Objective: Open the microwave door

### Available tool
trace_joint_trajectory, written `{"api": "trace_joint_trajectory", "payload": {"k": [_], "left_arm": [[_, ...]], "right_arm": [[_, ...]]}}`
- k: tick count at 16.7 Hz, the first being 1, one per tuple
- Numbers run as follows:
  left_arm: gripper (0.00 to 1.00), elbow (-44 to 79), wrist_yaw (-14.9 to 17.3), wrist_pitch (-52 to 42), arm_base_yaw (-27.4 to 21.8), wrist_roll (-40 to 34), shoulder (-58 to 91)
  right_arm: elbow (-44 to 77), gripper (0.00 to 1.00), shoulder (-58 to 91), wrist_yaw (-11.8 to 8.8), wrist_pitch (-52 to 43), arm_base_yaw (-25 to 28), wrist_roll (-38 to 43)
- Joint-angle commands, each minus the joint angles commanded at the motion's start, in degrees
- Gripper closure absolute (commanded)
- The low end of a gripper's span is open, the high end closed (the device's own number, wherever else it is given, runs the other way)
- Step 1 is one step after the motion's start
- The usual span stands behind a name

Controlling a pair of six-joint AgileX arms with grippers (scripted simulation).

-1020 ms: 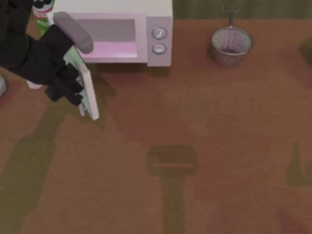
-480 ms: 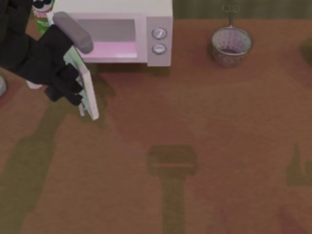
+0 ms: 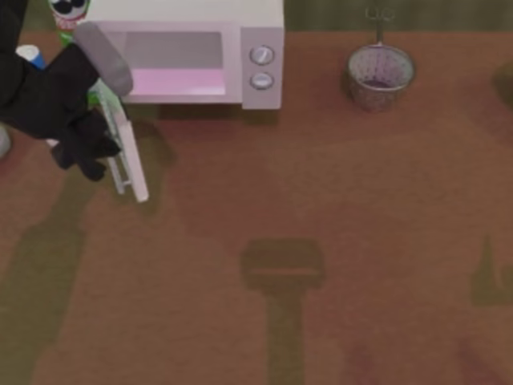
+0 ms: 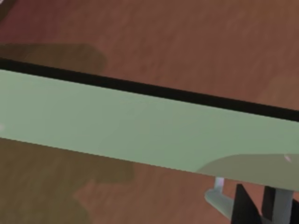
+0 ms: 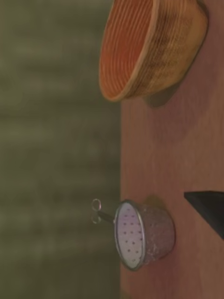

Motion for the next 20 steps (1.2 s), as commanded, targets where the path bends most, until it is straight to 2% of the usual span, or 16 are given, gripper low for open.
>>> {"api": "trace_joint_trajectory", "payload": {"k": [4, 20], "left_arm": [[1.00, 0.3, 1.5, -1.4, 1.5, 3.6, 0.0], [1.00, 0.3, 1.5, -1.4, 1.5, 3.6, 0.0]], "right_arm": [[0.0, 0.00, 0.0, 0.0, 0.0, 0.0, 0.0], [0.0, 0.00, 0.0, 0.0, 0.0, 0.0, 0.0]]}}
